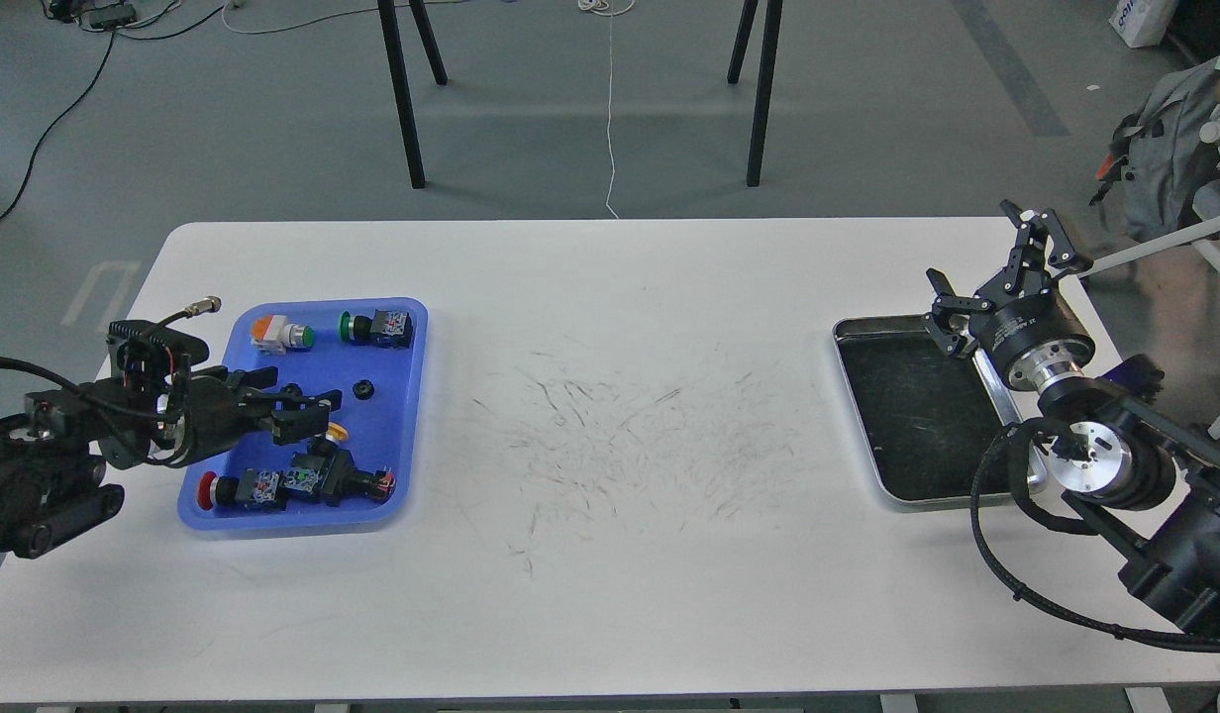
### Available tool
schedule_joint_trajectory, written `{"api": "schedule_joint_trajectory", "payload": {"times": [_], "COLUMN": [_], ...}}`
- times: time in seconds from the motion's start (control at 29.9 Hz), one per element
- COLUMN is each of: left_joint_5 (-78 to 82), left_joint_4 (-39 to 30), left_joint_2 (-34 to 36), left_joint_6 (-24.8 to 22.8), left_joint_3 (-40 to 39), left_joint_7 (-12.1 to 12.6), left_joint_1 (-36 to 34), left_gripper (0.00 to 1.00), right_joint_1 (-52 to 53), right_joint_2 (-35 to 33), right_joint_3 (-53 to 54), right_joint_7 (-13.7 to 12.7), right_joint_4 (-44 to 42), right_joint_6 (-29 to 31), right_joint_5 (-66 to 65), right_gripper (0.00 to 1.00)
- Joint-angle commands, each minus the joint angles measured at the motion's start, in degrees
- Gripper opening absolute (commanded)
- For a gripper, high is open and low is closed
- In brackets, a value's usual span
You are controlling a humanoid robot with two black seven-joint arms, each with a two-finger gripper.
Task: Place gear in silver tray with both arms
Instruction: 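Grasp a small black gear in the blue tray with the left gripper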
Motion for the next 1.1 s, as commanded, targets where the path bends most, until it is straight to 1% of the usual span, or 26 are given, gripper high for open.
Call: {"api": "schedule_joint_trajectory", "payload": {"times": [0.0,0.13,0.27,0.4,0.5,0.64,0.84,1.07], "left_joint_5": [-0.17,-0.17,-0.17,-0.09,0.00,0.00,0.00,0.18], "left_joint_4": [0.33,1.82,2.61,3.23,4.37,5.60,7.27,7.19], "left_joint_2": [0.05,-0.48,-0.65,-0.74,-0.92,-1.00,-2.06,-2.32], "left_joint_6": [0.34,0.43,0.60,0.69,0.69,0.69,0.78,1.22], "left_joint_3": [-0.04,-0.04,-0.04,0.05,0.05,0.13,0.31,0.31], "left_joint_7": [0.00,0.00,0.00,0.00,0.00,0.00,0.00,0.00], "left_joint_1": [0.34,0.34,0.86,1.13,1.13,1.92,2.36,2.45], "left_gripper": [0.90,0.88,0.81,0.78,0.72,0.67,0.67,0.64], "right_joint_1": [0.00,0.09,0.09,0.00,0.00,0.00,0.00,0.00], "right_joint_2": [0.00,0.00,0.00,0.00,0.00,0.00,0.00,0.00], "right_joint_3": [-0.01,-0.01,-0.01,-0.01,-0.01,-0.01,-0.01,-0.01], "right_joint_7": [0.02,0.02,0.02,0.02,0.02,0.02,0.02,0.02], "right_joint_4": [0.01,0.01,0.01,0.01,-0.08,-0.08,-0.08,-0.17], "right_joint_6": [0.00,0.00,0.00,0.00,0.00,0.00,0.00,0.00], "right_joint_5": [-0.08,-0.96,-1.05,-1.05,-1.05,-1.05,-1.05,-1.05], "right_gripper": [1.00,1.00,1.00,1.00,1.00,1.00,1.00,1.00]}}
